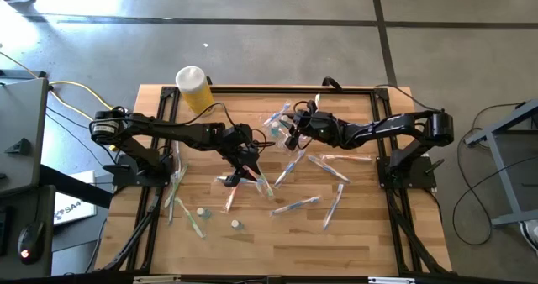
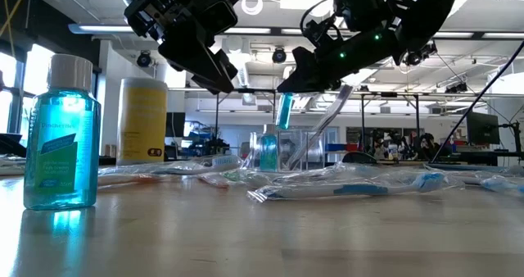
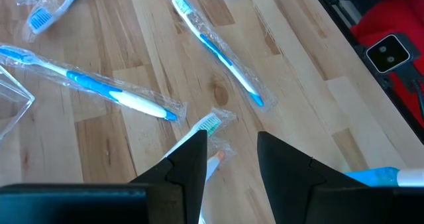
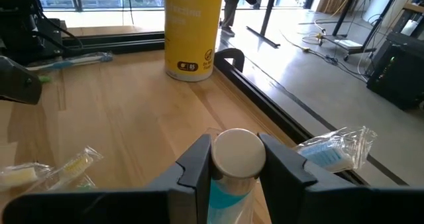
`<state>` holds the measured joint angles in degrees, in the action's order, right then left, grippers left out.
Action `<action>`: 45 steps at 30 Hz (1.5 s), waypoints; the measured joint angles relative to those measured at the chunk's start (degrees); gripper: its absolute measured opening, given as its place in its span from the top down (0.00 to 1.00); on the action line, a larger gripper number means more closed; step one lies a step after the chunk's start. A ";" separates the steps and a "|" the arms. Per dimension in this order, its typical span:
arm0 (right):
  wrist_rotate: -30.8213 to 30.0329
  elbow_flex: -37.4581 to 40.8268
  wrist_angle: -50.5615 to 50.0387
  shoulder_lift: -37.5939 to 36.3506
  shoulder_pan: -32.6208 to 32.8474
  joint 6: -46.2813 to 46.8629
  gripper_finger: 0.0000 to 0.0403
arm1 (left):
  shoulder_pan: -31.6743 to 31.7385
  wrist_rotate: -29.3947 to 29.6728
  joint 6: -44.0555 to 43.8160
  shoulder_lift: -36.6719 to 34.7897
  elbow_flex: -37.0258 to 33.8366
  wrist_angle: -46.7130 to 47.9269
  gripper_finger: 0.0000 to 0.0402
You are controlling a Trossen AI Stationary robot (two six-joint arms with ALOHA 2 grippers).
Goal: Pick & Place toothbrushing station
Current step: Put the blue mouthwash into the transparent organizer
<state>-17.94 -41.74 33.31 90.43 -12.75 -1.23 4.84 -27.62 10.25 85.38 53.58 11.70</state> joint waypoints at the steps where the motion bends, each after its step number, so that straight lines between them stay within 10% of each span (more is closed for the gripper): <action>1: -0.04 0.00 -0.02 0.00 0.00 0.00 0.77 | 0.00 0.00 -0.03 0.00 0.00 0.00 0.68; 45: -1.48 -7.89 -5.13 10.85 0.72 -0.55 0.73 | -0.02 -0.49 -0.21 0.00 -1.63 -0.53 0.68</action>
<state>-19.42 -49.62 28.18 101.28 -12.03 -1.79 4.82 -28.11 10.05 85.38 51.95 11.17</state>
